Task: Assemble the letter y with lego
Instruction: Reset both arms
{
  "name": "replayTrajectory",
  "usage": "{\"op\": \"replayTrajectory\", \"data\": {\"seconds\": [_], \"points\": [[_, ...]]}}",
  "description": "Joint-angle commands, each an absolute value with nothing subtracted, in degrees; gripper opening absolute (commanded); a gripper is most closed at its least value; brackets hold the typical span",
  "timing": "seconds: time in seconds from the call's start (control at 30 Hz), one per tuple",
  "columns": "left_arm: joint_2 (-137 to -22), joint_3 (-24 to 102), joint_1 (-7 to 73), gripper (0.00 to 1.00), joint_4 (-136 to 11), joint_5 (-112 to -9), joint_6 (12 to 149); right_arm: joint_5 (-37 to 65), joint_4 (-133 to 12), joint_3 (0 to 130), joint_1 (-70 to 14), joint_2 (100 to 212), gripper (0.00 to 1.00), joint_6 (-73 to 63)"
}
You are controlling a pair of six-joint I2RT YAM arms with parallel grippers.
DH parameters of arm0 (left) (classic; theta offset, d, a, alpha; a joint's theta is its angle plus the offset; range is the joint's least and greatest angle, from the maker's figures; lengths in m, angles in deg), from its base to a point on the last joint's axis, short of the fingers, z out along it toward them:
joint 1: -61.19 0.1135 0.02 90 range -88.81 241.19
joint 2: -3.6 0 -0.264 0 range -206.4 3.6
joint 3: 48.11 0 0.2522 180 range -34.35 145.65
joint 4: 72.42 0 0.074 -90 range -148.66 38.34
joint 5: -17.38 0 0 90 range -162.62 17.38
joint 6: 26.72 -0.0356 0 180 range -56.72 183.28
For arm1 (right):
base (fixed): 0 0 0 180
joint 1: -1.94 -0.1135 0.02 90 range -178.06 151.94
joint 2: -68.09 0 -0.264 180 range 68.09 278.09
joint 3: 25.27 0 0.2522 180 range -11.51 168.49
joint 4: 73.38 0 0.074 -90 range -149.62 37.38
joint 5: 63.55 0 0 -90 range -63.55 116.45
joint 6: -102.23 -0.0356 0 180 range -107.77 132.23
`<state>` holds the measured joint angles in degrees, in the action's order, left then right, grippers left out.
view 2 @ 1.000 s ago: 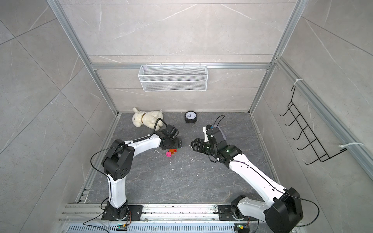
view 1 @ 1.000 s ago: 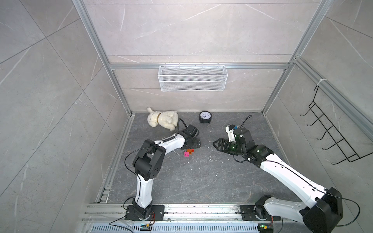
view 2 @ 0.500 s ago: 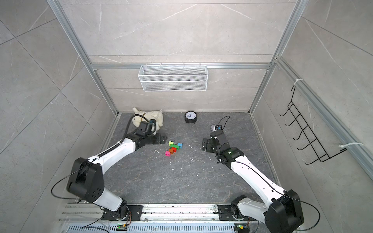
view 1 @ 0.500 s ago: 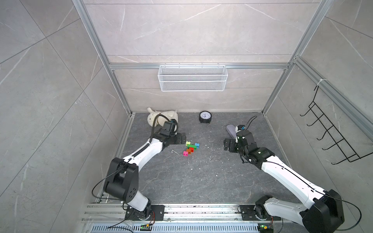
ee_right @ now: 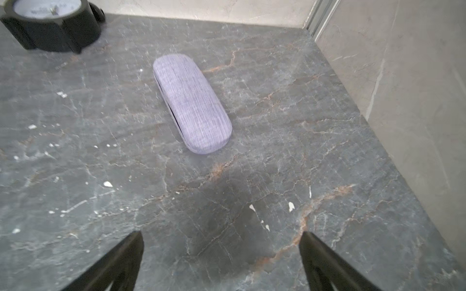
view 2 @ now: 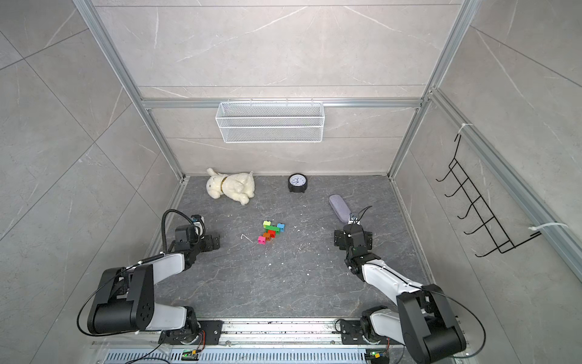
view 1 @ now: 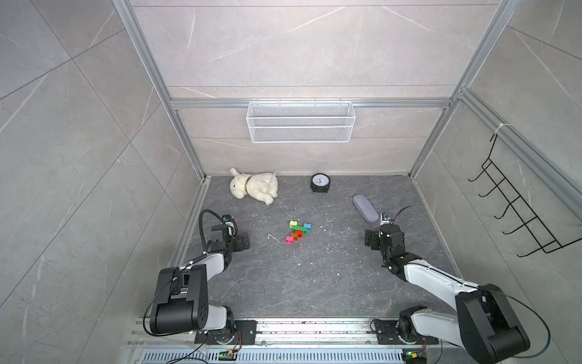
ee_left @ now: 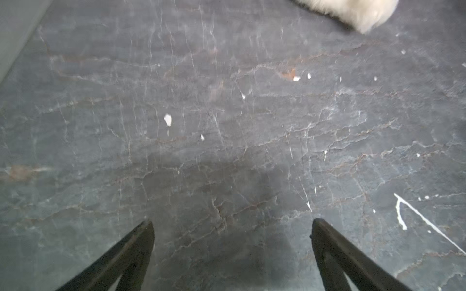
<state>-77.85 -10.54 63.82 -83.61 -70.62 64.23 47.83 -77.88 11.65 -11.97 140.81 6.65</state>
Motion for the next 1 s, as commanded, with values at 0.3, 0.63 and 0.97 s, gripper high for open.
{"op": "replayTrajectory", "data": {"seconds": [0.3,0.63,0.97], "points": [[-82.58,-13.43,64.05,1.0,-107.09,-77.45,64.35,35.21,-115.64,5.74,-6.14,154.53,1.0,13.32],[-82.72,-13.77,64.09,1.0,-107.95,-77.6,64.26,27.57,-110.62,9.25,-3.35,155.59,0.99,13.15],[-82.4,-13.69,64.08,1.0,-107.24,-77.63,64.31,27.34,-112.71,8.68,-3.43,155.97,0.99,13.55]]}}
